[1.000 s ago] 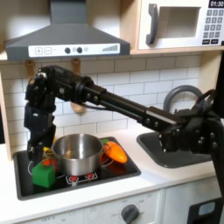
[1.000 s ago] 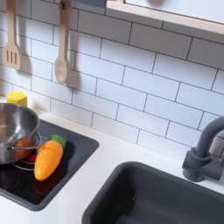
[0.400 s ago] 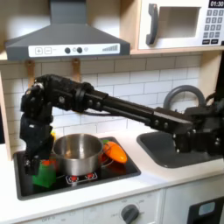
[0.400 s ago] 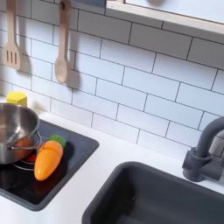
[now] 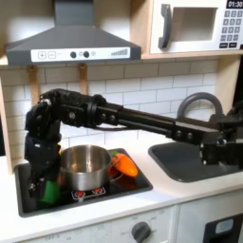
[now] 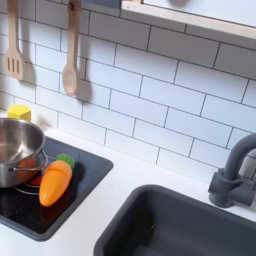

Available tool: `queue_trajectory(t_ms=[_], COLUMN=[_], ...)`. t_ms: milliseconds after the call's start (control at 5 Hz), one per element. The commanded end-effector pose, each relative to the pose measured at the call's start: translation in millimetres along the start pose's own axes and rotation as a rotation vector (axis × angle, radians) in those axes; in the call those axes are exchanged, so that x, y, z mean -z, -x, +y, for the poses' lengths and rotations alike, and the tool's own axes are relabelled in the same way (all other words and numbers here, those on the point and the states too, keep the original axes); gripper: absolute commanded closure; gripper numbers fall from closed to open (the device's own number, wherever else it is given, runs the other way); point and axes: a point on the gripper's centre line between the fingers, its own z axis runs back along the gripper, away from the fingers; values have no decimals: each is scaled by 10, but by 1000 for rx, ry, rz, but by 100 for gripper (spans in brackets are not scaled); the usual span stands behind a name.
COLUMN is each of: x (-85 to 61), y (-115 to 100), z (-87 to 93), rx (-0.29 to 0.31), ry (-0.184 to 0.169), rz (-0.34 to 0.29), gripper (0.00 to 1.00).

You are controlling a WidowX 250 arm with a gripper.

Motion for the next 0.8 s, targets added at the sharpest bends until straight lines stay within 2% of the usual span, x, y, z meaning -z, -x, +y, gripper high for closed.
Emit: queue_trajectory(t_ms=[0, 400, 600], x=[34, -31, -28], y=[25, 8, -27], z=[-69, -206, -215], rx=[-30, -65, -74], ry=[-3, 12, -12], rz=[0, -10, -23], gripper=[0, 0, 0])
